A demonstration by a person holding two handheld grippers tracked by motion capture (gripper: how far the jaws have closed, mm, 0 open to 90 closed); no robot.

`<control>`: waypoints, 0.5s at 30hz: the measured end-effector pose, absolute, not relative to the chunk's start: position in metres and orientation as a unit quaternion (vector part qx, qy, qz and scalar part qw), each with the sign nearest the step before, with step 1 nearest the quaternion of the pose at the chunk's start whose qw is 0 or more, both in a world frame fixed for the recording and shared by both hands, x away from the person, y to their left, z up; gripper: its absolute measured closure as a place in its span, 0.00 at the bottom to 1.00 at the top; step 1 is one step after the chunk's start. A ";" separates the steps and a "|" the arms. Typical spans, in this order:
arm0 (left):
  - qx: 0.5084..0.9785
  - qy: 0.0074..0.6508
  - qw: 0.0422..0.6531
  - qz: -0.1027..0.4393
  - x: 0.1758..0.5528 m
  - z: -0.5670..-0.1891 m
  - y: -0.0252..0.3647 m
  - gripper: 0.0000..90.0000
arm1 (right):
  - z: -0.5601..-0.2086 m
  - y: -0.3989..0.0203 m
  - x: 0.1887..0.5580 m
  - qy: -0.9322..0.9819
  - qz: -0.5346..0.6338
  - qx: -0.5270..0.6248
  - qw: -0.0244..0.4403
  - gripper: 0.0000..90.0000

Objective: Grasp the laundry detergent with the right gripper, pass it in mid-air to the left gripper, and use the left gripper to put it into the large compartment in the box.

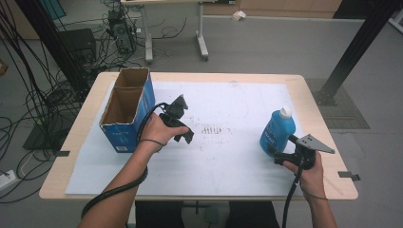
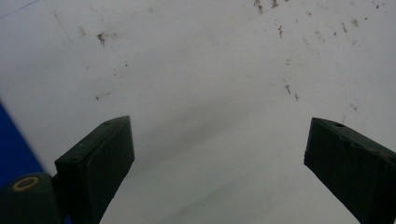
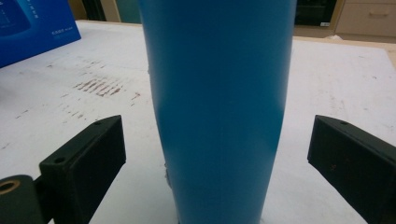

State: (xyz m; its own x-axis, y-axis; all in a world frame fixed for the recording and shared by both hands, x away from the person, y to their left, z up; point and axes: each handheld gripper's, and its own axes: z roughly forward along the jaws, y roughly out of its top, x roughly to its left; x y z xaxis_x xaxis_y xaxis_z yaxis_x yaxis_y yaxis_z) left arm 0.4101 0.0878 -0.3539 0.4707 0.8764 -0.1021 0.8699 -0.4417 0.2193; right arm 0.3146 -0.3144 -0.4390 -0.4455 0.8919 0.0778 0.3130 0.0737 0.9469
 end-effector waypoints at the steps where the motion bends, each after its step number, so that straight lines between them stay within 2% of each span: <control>1: 0.849 0.514 0.121 0.013 0.410 -0.354 0.088 0.10 | -0.440 -0.314 0.315 0.675 0.516 0.445 0.283 0.04; 15: 0.851 0.512 0.115 0.013 0.411 -0.357 0.087 0.10 | -0.448 -0.308 0.327 0.662 0.526 0.445 0.296 0.04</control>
State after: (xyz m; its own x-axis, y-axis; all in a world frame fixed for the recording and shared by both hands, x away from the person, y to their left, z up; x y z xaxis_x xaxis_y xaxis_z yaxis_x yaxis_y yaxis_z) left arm 0.4112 0.0865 -0.3568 0.4761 0.8742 -0.0953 0.8681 -0.4499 0.2095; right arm 0.3265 -0.3078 -0.4484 -0.4296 0.8999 0.0757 0.2771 0.0515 0.9595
